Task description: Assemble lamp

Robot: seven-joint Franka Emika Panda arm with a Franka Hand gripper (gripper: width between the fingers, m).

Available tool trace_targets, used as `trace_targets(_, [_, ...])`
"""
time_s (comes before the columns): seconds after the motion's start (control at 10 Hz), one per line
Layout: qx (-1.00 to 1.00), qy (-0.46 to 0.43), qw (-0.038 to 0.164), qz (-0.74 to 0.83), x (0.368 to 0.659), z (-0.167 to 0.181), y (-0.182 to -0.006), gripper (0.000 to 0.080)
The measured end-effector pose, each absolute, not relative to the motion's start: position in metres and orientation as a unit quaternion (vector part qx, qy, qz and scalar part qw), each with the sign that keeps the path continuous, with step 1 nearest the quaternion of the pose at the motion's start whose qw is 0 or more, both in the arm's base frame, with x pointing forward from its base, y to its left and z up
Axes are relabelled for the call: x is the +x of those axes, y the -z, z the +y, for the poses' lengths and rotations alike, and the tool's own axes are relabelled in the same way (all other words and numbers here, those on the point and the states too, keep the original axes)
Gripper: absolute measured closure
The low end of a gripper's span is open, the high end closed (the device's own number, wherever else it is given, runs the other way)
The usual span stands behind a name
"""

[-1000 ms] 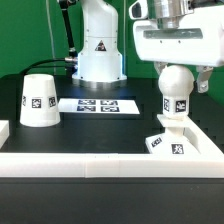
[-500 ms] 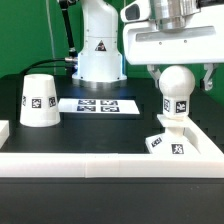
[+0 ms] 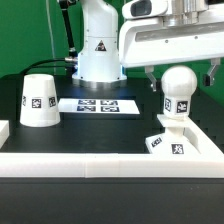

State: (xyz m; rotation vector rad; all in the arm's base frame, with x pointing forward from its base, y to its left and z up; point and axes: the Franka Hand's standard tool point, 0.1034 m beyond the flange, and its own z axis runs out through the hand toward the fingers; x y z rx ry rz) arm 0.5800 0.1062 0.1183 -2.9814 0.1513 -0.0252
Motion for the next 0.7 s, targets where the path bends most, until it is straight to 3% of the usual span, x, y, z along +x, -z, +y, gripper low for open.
trace_targets(0.4, [-0.994,0.018,0.076,-0.076,0.5801,0.1047,-0.1179,0.0101])
trace_targets(0.6, [-0.973,0.026,0.054,-0.222,0.5804,0.1073,-0.1185,0.0101])
trace_targets(0.7, [-0.965,0.026,0.052,-0.255,0.5799,0.1089,-0.1187,0.0101])
